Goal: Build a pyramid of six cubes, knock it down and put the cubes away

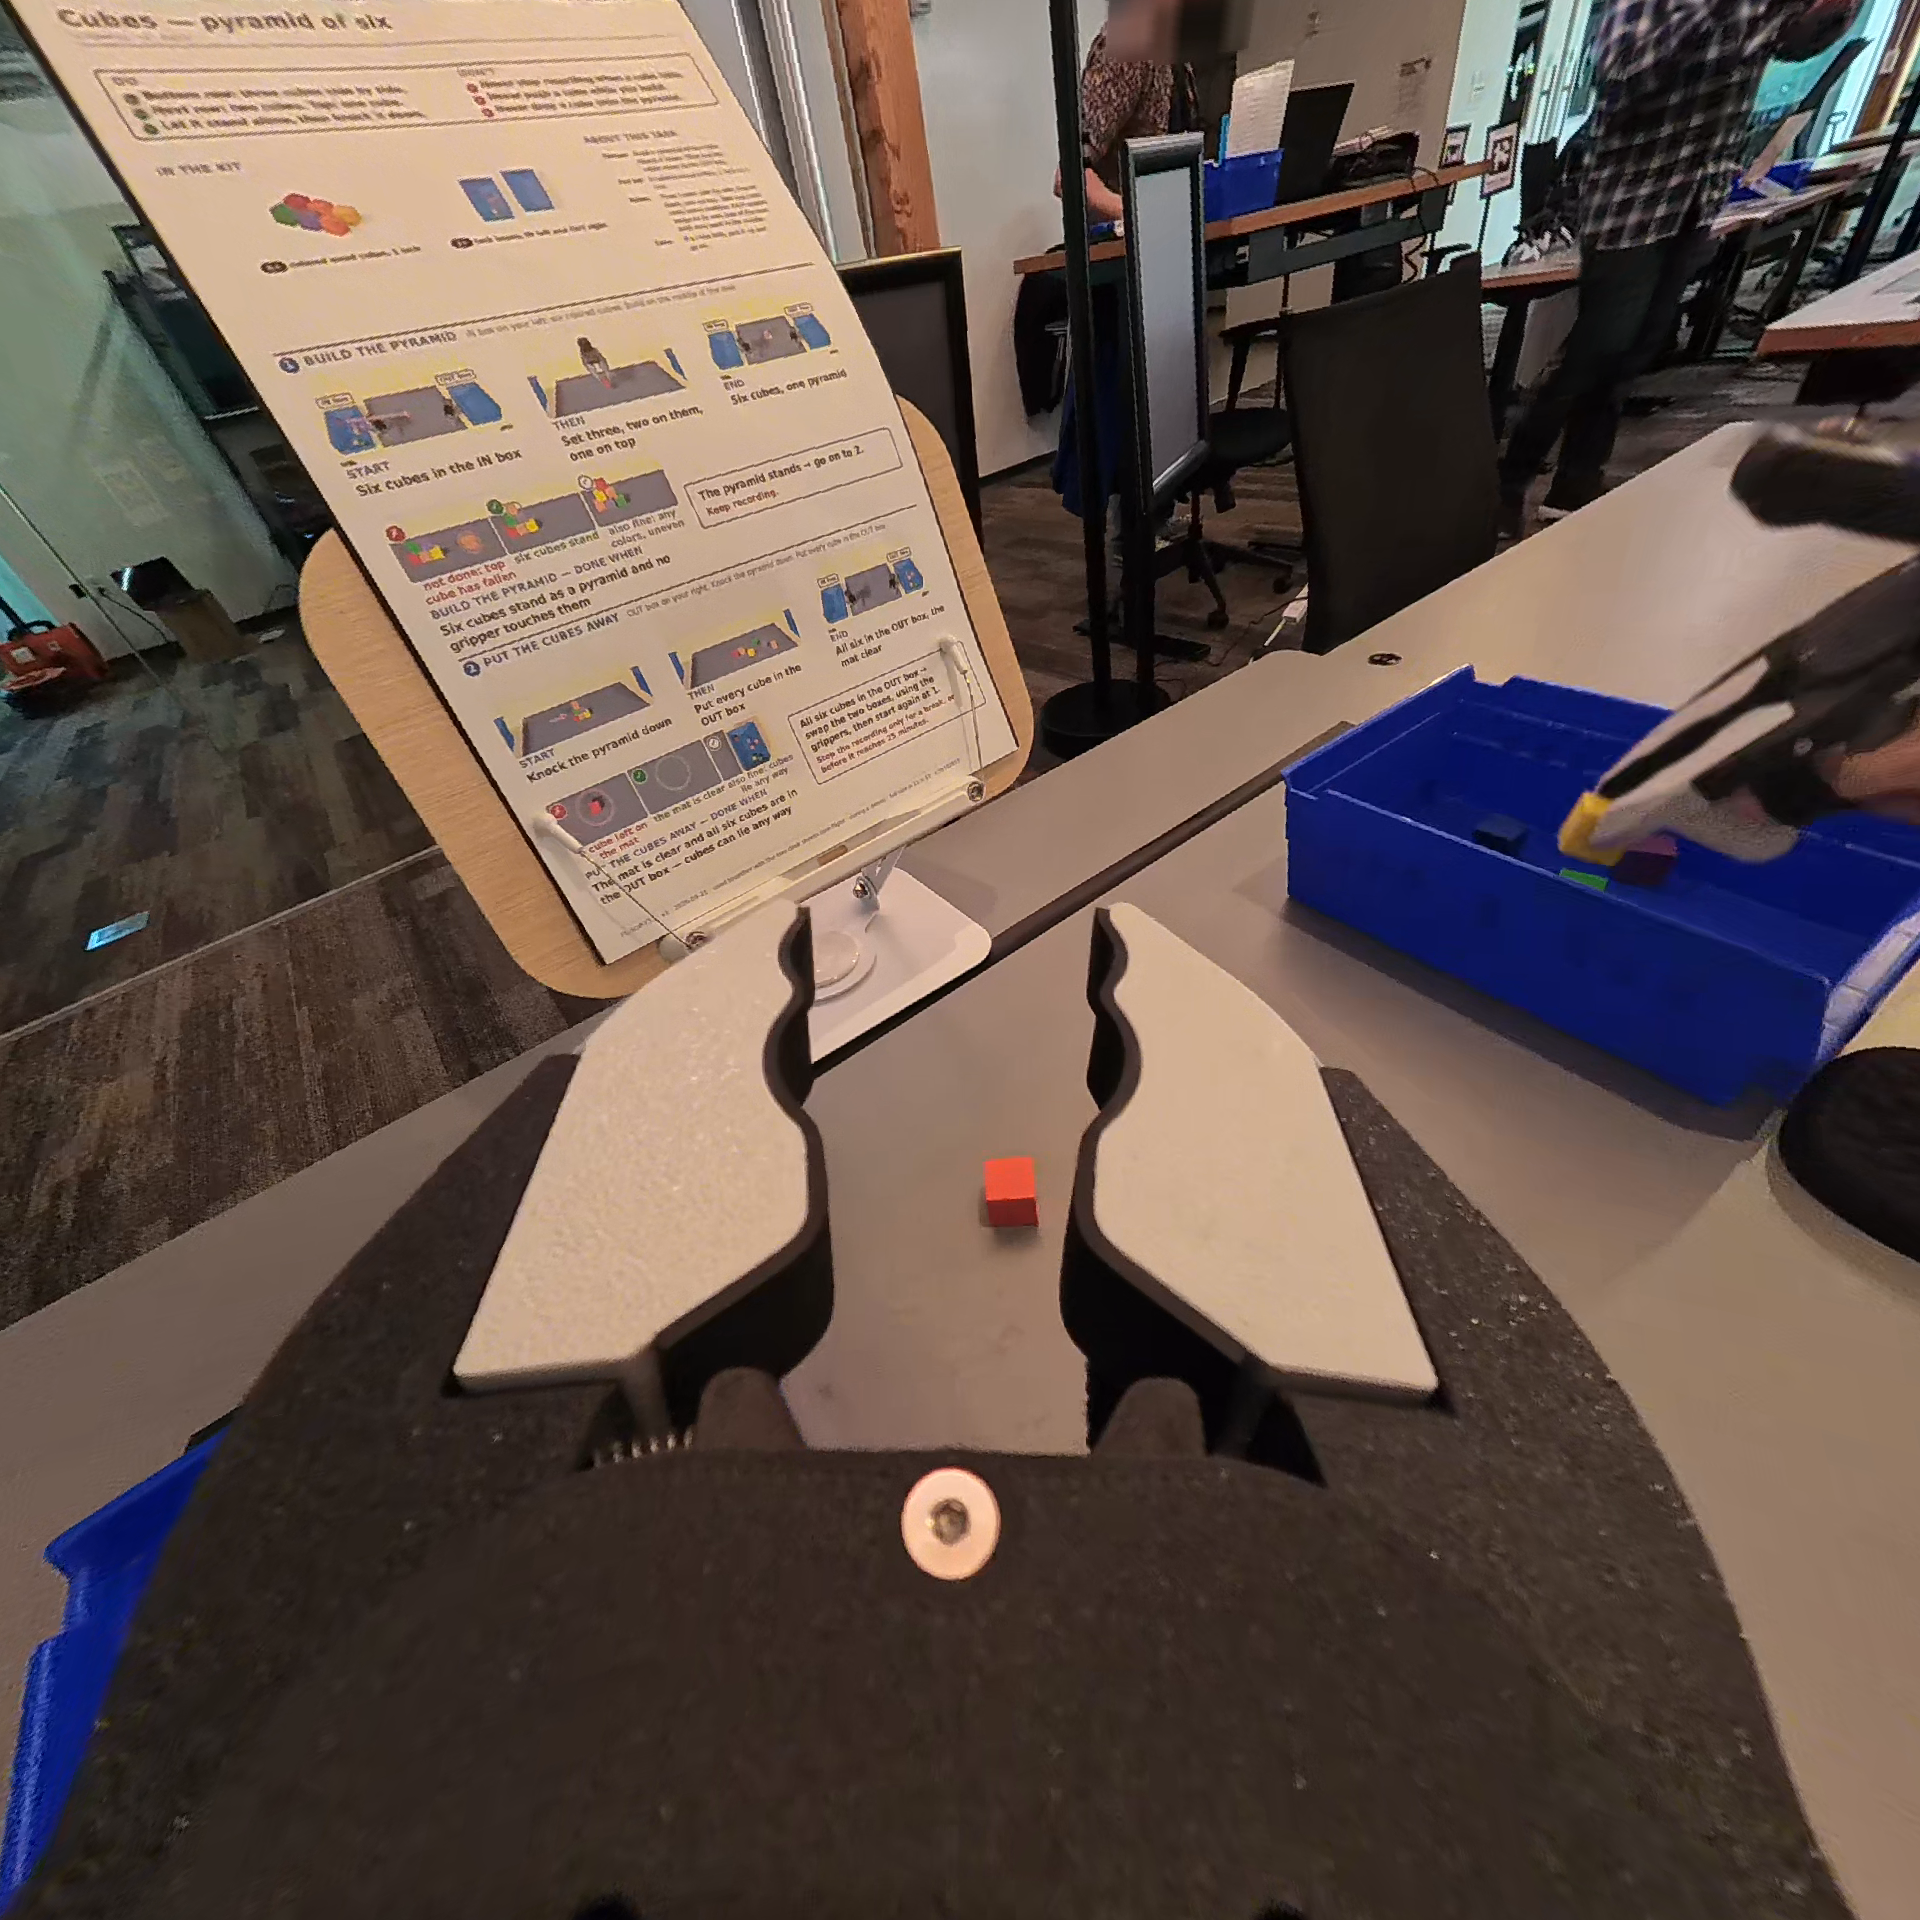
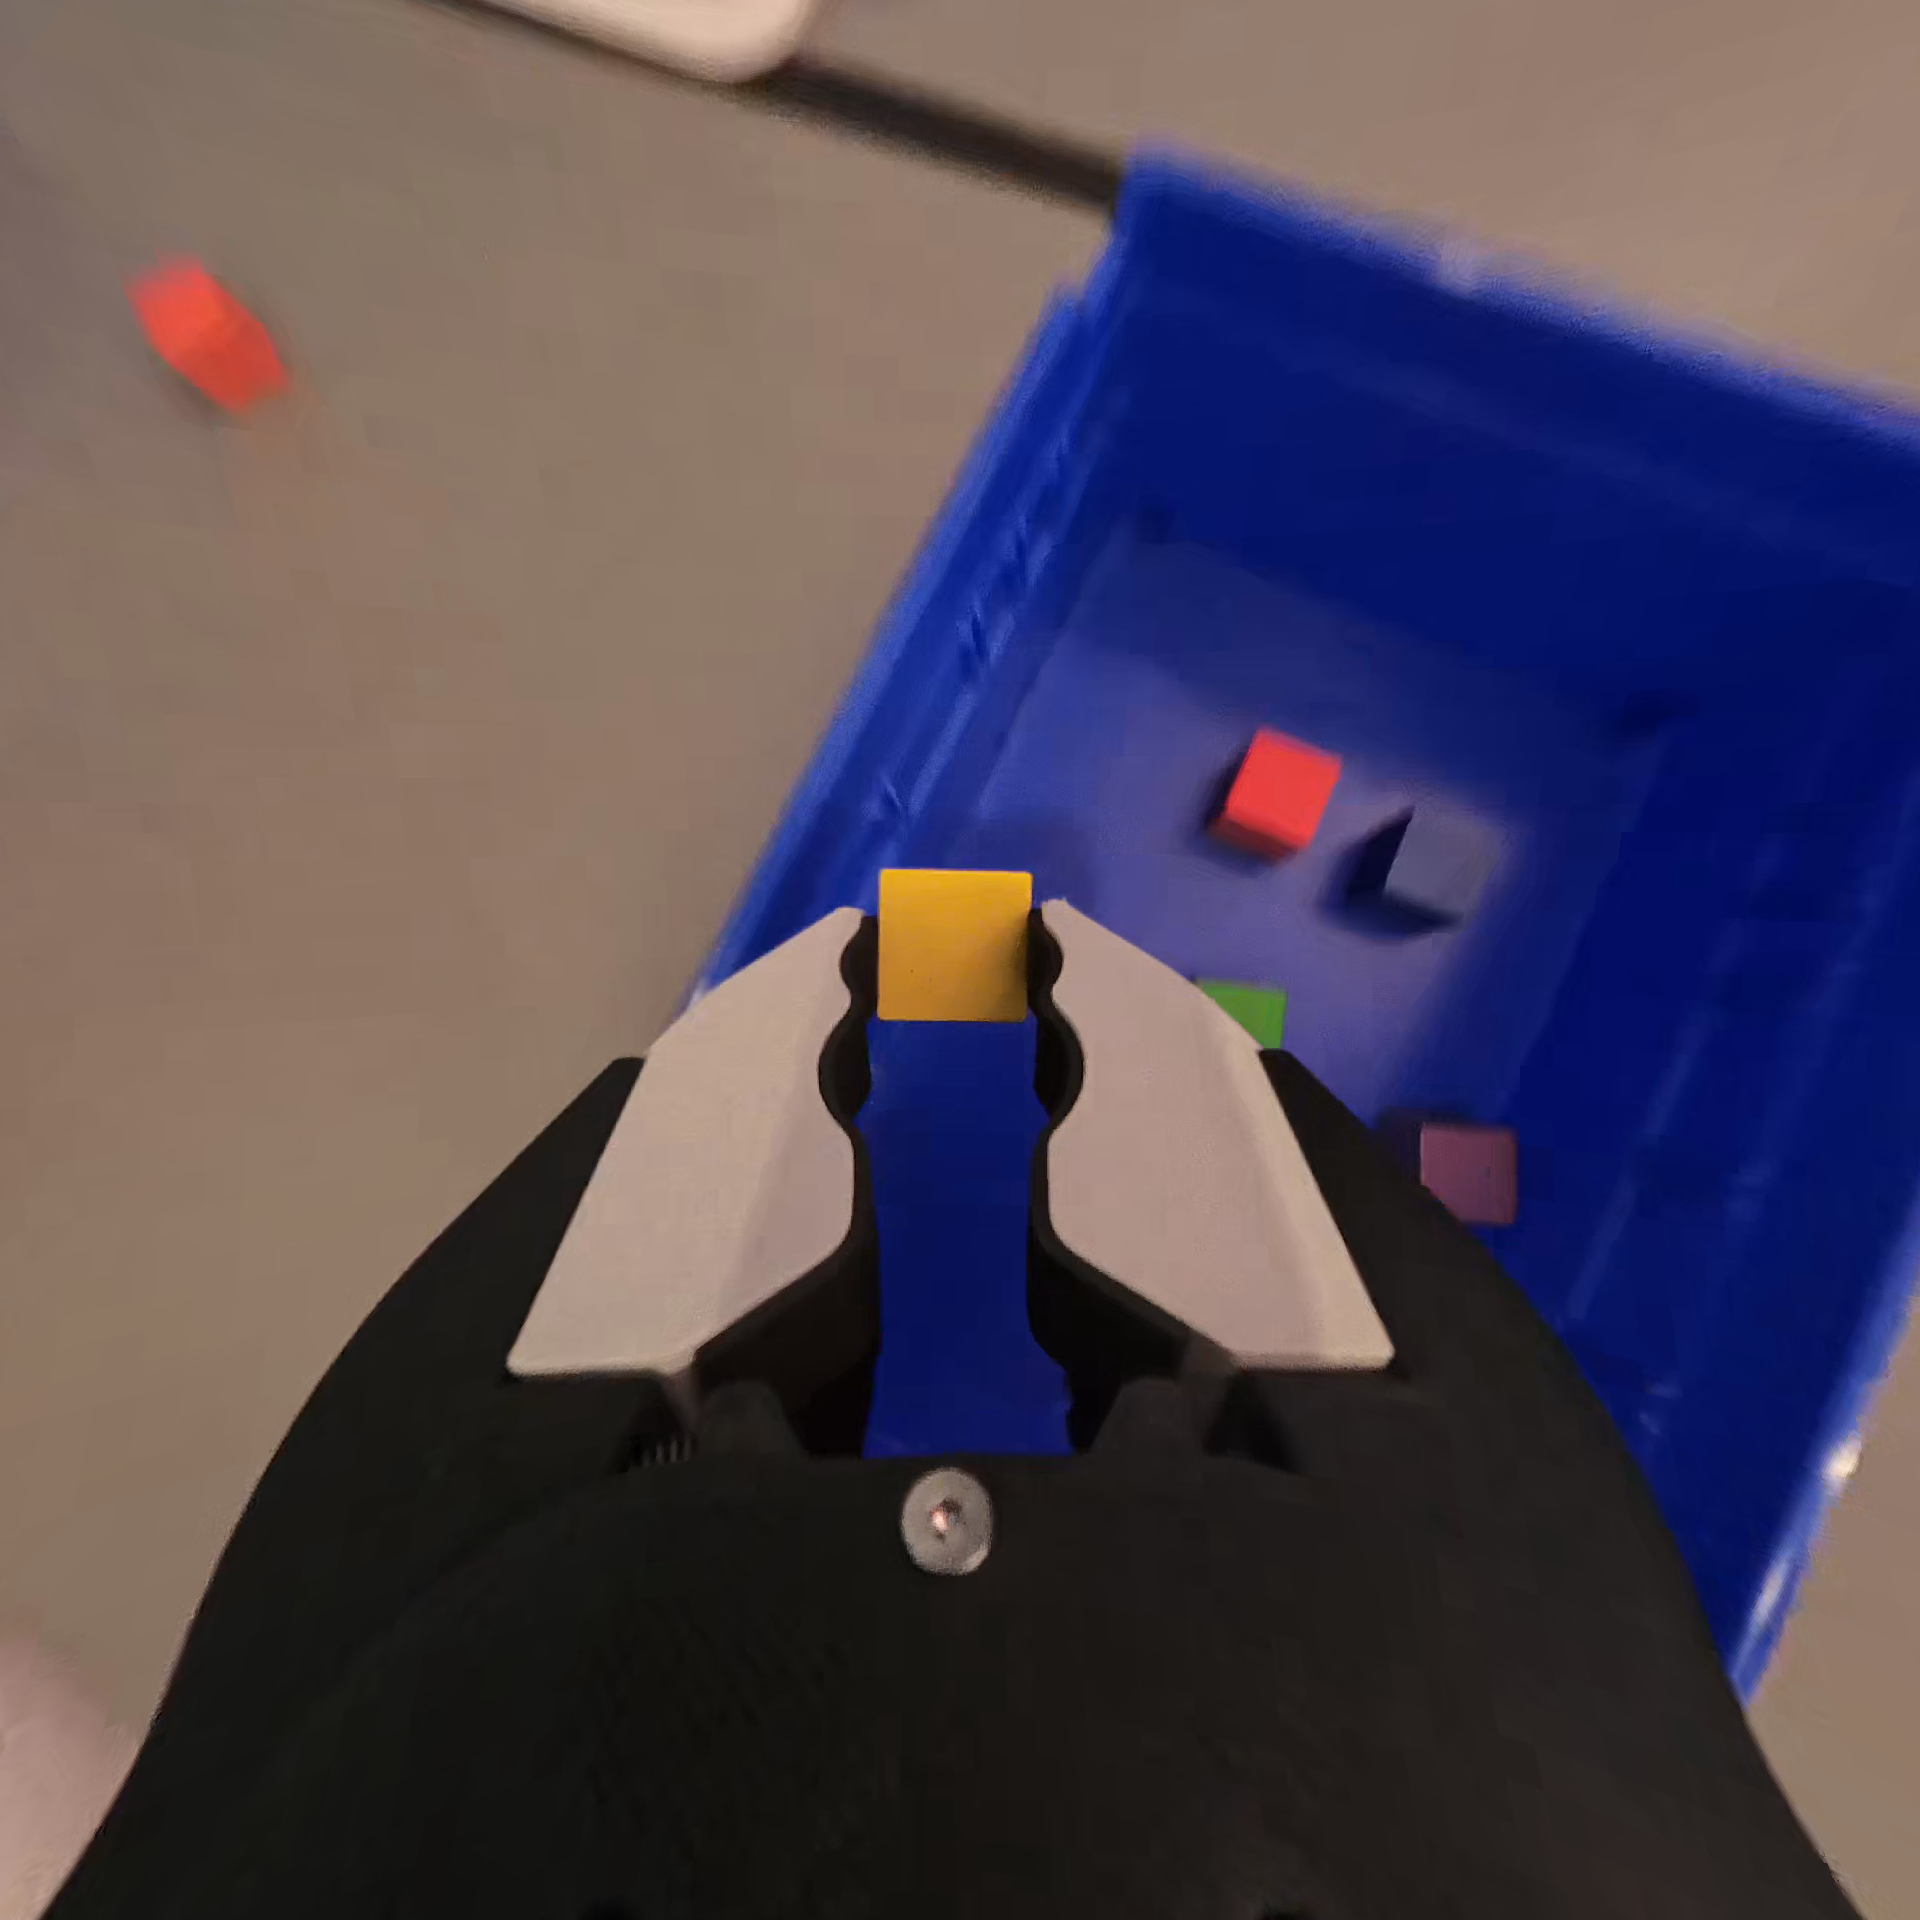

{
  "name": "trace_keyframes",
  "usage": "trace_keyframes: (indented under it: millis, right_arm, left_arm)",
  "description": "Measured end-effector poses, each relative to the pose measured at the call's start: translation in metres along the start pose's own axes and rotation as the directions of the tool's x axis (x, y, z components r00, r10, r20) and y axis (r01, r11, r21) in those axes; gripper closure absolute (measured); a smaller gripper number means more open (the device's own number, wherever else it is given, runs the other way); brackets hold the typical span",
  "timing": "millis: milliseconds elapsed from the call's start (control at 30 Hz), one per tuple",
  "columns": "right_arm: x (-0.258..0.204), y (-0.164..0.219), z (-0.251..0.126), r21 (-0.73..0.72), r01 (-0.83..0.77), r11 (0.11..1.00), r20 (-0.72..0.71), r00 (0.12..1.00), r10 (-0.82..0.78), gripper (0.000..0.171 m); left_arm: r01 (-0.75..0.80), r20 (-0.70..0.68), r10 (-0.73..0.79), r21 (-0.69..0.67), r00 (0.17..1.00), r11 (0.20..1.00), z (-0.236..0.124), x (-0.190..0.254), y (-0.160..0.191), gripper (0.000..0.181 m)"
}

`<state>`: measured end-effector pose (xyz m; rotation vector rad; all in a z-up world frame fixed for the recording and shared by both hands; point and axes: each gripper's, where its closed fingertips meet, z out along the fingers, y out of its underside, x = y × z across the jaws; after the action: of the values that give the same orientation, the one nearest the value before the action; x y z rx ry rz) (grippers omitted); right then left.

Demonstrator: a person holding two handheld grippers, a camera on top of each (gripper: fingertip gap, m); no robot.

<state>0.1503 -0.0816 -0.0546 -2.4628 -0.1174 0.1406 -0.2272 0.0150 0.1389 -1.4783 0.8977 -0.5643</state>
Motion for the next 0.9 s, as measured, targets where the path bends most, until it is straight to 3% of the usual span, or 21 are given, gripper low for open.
trace_keyframes:
  millis: [133,233,367,500,567,700,900]
  right_arm:
    - [0.014,0.049,0.034,-0.130,-0.044,0.991,-0.005,0.999,0.044,0.142]
    - [0.022,0.045,0.028,-0.127,-0.089,0.988,-0.061,0.995,0.082,0.117]
    - [0.004,-0.026,-0.025,0.105,0.055,0.993,-0.231,0.973,-0.030,0.122]
    - [-0.091,-0.105,-0.047,0.331,0.298,0.896,-0.201,0.949,-0.241,0.123]
    - [-0.148,-0.126,-0.023,0.357,0.383,0.852,-0.100,0.922,-0.373,0.123]
    - [-0.231,-0.137,0.068,0.329,0.494,0.805,0.087,0.833,-0.547,0.122]
    - [-0.269,-0.117,0.184,0.172,0.561,0.810,0.146,0.799,-0.584,0.122]
  left_arm:
    - [-0.006,-0.004,0.006,-0.018,1.000,1.000,0.003,0.004,0.004,0.130]
    - [-0.007,-0.004,0.007,-0.017,1.000,1.000,0.003,0.004,0.003,0.130]
    - [-0.002,0.000,0.002,-0.006,1.000,1.000,0.002,0.002,0.001,0.130]
    - [-0.005,-0.001,0.005,-0.017,1.000,1.000,0.005,0.003,0.003,0.130]
    - [-0.012,-0.003,0.012,-0.020,1.000,1.000,0.004,0.005,0.004,0.130]
    - [-0.024,-0.011,0.024,-0.016,1.000,1.000,0.002,0.009,0.003,0.130]
    - [-0.014,-0.020,0.014,-0.022,1.000,1.000,0.004,0.007,0.006,0.130]
